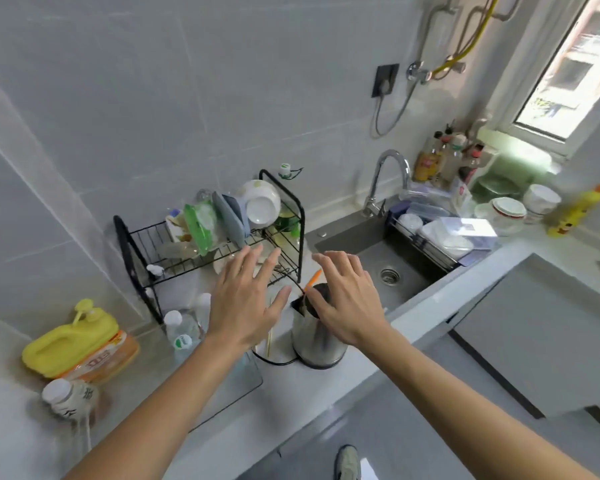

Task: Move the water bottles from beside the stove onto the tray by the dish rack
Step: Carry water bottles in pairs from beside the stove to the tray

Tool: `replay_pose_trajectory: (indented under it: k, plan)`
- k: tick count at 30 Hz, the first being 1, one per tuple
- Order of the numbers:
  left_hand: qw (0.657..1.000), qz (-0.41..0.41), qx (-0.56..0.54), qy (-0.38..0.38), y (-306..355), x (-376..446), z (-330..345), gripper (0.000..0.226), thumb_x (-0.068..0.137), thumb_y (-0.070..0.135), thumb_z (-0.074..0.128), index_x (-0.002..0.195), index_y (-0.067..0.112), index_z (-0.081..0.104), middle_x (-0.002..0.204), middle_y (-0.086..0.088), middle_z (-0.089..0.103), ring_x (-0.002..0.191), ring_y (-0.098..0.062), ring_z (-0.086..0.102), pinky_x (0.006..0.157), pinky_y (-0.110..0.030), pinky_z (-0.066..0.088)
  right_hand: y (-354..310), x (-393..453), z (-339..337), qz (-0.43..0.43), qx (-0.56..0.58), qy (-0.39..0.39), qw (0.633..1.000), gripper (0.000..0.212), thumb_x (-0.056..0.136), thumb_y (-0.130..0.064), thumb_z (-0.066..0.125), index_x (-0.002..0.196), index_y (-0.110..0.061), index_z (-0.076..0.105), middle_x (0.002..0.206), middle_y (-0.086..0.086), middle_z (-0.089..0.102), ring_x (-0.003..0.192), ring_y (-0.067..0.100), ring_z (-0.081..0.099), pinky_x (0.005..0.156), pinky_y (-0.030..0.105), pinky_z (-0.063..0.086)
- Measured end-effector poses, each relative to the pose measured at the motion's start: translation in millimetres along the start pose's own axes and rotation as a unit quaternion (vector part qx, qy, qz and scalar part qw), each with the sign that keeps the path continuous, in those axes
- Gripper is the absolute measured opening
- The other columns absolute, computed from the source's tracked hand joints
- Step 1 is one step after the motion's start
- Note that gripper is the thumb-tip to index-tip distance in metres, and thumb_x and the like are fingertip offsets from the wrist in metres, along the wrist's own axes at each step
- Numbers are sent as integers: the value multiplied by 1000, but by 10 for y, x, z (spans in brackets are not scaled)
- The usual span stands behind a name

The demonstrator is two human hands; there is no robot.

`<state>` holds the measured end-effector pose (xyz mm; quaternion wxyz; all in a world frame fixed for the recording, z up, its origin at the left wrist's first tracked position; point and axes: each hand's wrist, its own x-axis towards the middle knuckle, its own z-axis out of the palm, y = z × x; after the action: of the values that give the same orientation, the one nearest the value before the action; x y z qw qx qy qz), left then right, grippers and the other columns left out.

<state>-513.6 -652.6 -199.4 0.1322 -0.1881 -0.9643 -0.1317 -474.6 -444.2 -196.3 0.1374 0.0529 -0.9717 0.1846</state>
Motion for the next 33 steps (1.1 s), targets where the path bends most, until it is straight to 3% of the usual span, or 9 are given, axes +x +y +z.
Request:
replay_pose_trajectory:
  k: [8,16,24,30,33]
  plan:
    - [986,158,-32,-34,1401,285,197,72,98,65,35,162,31,34,166,-5,39,156,-26,29,125,-49,31,1009,-994,-675,164,-30,58,984,58,101,-56,44,150,-27,44,152,-4,44,141,18,36,109,42,44]
    - [947,308,-69,-66,3621,320,690,71,98,64,38,161,31,37,164,-4,41,156,-25,30,125,-49,30,2363,-2428,-1580,335,-51,113,934,68,96,-61,37,154,-27,41,158,-2,40,147,19,33,112,46,43]
    - [883,449,-105,-89,6128,-178,1083,72,99,67,37,161,30,37,163,-6,43,153,-29,36,123,-48,34,3551,-4171,-2652,478,-91,167,857,75,92,-63,31,156,-26,40,159,-2,39,149,18,30,116,43,36]
    - [823,545,-130,-93,7619,-537,1216,71,101,67,34,161,28,39,163,-6,44,153,-28,36,124,-45,31,4095,-5166,-3182,559,-111,228,789,63,100,-53,49,156,-26,39,161,-1,37,150,19,29,120,43,30]
    - [792,580,-153,-113,8241,-704,1361,72,101,68,30,161,30,38,165,-5,42,154,-29,35,125,-45,30,4340,-5558,-3355,604,-123,242,750,63,100,-54,48,156,-26,40,159,-2,38,149,18,29,119,42,31]
